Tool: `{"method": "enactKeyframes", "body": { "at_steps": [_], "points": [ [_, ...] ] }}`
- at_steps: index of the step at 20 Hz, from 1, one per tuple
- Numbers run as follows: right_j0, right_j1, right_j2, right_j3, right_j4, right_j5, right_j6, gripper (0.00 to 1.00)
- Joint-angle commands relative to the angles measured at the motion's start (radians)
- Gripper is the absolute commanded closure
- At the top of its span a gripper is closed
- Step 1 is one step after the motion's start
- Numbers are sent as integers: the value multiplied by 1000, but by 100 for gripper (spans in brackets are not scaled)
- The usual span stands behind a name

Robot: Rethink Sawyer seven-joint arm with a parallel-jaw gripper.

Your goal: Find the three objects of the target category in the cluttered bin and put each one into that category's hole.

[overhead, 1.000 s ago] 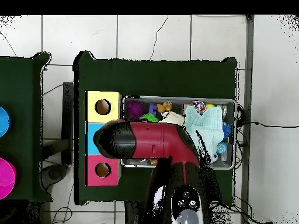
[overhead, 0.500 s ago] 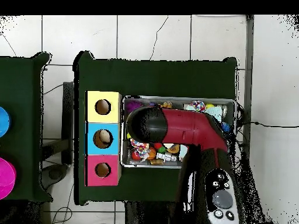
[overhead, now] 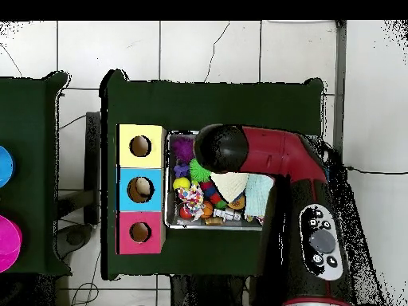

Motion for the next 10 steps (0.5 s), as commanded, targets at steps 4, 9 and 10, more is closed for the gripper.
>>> {"method": "enactKeyframes", "body": {
  "at_steps": [4, 9, 10],
  "points": [
    [-29, 87, 166, -113, -81, -26, -158, 0],
    [-42, 91, 176, -82, -98, -96, -125, 0],
    [-44, 90, 172, -73, -105, -114, -113, 0]
  ]
}}
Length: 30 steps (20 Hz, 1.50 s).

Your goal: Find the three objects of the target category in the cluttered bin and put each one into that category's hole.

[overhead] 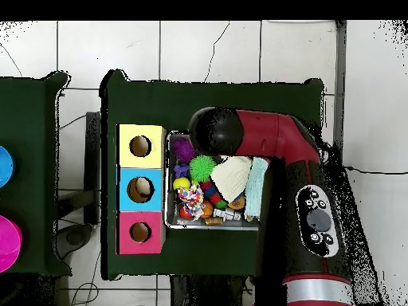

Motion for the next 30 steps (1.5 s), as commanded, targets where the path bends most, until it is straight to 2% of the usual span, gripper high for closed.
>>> {"method": "enactKeyframes", "body": {
  "at_steps": [1, 4, 9, 17, 24, 30],
  "points": [
    [-28, 50, 87, 14, -91, -97, -105, 0],
    [-47, 53, 90, 35, -118, -132, -100, 0],
    [-59, 49, 89, 48, -144, -133, -101, 0],
    [-107, 88, 126, 65, -177, -156, -124, 0],
    [-122, 118, 151, 131, -191, -235, -48, 0],
    [-105, 120, 141, 143, -188, -264, 5, 0]
  ]
}}
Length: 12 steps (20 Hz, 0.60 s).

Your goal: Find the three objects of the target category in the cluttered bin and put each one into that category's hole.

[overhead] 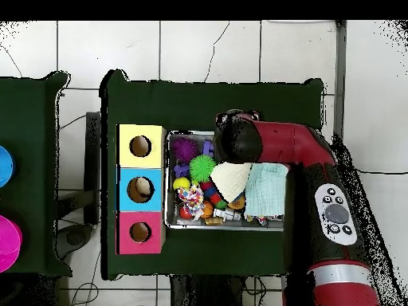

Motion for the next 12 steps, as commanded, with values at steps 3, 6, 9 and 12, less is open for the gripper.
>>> {"method": "enactKeyframes", "body": {
  "at_steps": [3, 6, 9, 12],
  "points": [
    [15, 41, 73, 129, -28, -23, 20, 0],
    [39, 37, 51, 133, -26, -27, 51, 0],
    [53, 38, 30, 140, -31, -46, 76, 0],
    [73, 47, -6, 132, -49, -72, 99, 0]
  ]
}}
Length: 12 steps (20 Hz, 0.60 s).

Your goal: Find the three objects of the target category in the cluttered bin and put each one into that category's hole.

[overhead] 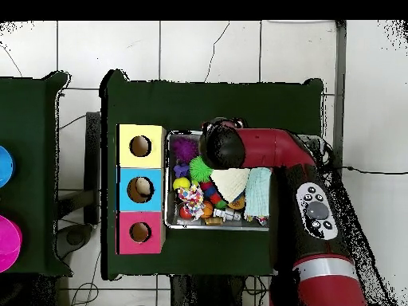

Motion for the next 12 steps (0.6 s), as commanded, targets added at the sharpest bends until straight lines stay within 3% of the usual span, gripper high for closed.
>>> {"method": "enactKeyframes", "body": {
  "at_steps": [1, 12],
  "points": [
    [38, 41, -17, 83, -51, -61, 103, 0],
    [35, 87, -46, 54, -69, -161, 91, 0]
  ]
}}
